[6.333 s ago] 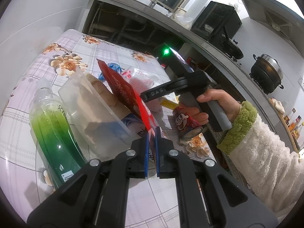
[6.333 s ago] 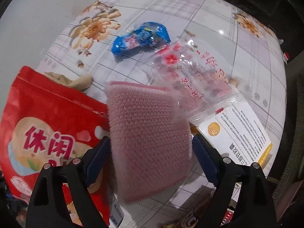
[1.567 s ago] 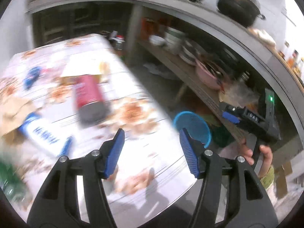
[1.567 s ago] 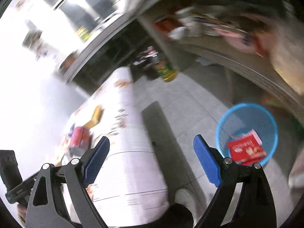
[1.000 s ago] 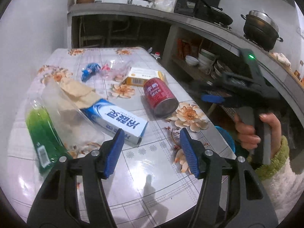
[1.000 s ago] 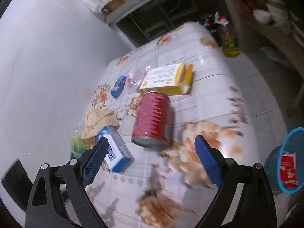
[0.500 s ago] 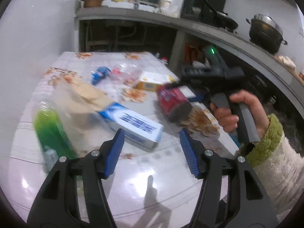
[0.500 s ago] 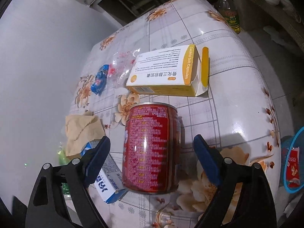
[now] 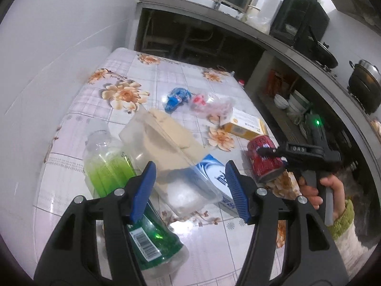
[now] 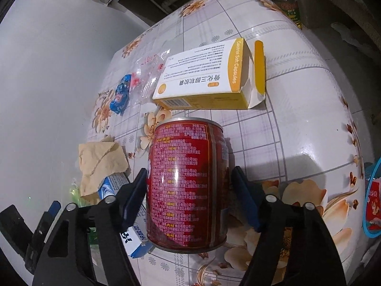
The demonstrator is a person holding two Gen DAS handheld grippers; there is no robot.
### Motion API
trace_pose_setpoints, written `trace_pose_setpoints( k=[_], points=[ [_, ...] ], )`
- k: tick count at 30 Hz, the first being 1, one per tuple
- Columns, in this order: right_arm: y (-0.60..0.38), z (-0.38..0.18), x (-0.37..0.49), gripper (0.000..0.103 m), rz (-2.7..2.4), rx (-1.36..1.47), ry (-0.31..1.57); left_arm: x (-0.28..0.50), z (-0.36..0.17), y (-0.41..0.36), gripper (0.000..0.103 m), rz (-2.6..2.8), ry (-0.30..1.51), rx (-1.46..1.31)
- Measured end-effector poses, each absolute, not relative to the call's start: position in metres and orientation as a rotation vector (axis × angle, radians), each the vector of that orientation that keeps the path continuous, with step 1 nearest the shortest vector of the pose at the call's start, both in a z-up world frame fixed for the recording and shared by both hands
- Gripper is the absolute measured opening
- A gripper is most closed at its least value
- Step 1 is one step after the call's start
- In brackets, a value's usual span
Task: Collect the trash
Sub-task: 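Grasp the red can with the right tool while the left tool grasps the clear plastic box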
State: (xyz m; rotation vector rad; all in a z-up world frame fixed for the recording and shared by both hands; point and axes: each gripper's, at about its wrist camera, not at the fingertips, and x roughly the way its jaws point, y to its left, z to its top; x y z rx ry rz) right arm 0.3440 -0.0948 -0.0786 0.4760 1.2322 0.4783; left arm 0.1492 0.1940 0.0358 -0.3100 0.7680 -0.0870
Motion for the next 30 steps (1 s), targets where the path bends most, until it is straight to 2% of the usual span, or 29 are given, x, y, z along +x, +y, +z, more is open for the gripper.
trace_pose_setpoints(
  k=[3, 9, 15, 22, 28, 30],
  points=[
    [-0.099, -0.079, 0.342, 0.064, 0.490, 0.488, 1.224, 0.154, 0.035, 0.192, 0.057, -0.091, 0.771, -0.310],
    [-0.097, -0.077, 0.333, 0.064, 0.480, 0.447, 1.207, 0.181, 0.027, 0.184, 0.055, -0.001, 0.799, -0.224],
    [-0.096, -0.075, 0.324, 0.064, 0.479, 0.421, 1.190, 0.199, 0.016, 0.177, 0.043, 0.090, 0.836, -0.114],
    [-0.097, -0.075, 0.321, 0.064, 0.480, 0.423, 1.178, 0.203, 0.021, 0.170, 0.011, 0.153, 0.827, 0.001],
    [-0.102, -0.075, 0.320, 0.064, 0.490, 0.437, 1.171, 0.201, 0.028, 0.162, 0.001, 0.197, 0.779, 0.102],
    [-0.102, -0.075, 0.320, 0.064, 0.489, 0.435, 1.169, 0.199, 0.031, 0.158, 0.001, 0.212, 0.755, 0.143]
  ],
)
